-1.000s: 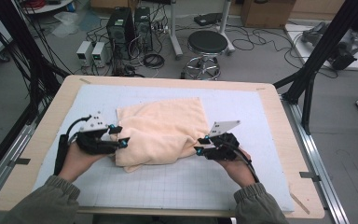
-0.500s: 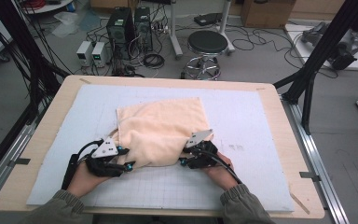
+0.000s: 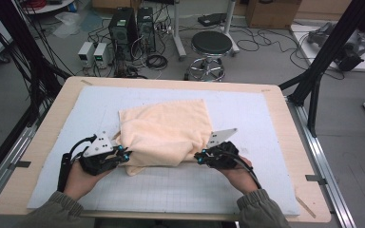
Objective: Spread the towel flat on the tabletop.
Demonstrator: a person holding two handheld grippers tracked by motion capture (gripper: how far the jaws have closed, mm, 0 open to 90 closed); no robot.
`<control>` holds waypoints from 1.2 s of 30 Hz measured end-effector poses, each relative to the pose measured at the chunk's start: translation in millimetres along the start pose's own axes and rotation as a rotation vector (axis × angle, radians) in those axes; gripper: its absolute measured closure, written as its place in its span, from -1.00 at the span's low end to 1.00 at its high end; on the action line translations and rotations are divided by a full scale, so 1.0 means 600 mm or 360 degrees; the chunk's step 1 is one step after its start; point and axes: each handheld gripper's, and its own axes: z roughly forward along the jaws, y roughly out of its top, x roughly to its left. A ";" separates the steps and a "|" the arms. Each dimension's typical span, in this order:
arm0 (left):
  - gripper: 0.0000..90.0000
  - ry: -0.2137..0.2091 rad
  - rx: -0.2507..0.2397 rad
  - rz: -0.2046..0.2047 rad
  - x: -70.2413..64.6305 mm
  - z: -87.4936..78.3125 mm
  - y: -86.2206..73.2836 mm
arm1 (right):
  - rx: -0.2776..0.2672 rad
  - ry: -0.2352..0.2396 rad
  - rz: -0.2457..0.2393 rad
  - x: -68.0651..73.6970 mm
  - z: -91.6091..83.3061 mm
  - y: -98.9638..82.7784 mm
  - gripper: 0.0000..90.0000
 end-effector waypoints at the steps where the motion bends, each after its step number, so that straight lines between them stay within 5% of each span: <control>1: 0.86 0.0003 -0.0011 -0.0001 0.002 -0.006 0.007 | -0.0012 -0.0011 0.0000 0.002 -0.014 0.001 0.91; 8: 0.86 0.0035 -0.0116 -0.0043 0.022 -0.036 0.055 | -0.0093 -0.0111 -0.0086 0.013 -0.101 0.022 0.91; 12: 0.86 0.0083 -0.0039 -0.0052 0.042 -0.015 0.054 | -0.0105 -0.0184 -0.0086 0.000 -0.120 0.033 0.91; 15: 0.86 0.0131 0.0055 -0.0137 0.072 0.027 0.036 | -0.0014 -0.0218 -0.0016 -0.032 -0.094 0.027 0.92; 18: 0.86 0.0154 0.0148 -0.0224 0.100 0.072 0.020 | 0.0071 -0.0210 0.0134 -0.071 -0.054 0.010 0.92; 21: 0.86 0.0196 0.0239 -0.0249 0.117 0.107 0.009 | 0.0138 -0.0255 0.0151 -0.091 -0.022 0.011 0.91; 23: 0.83 0.0187 0.0232 -0.0312 0.125 0.115 0.004 | 0.0161 -0.0228 0.0172 -0.103 -0.005 0.008 0.90; 30: 0.42 0.0171 0.0105 -0.0315 0.118 0.068 0.018 | 0.0042 -0.0236 0.0167 -0.094 -0.025 0.012 0.60; 36: 0.26 0.0157 0.0028 -0.0267 0.100 0.019 0.032 | -0.0033 -0.0243 0.0023 -0.045 -0.051 0.031 0.55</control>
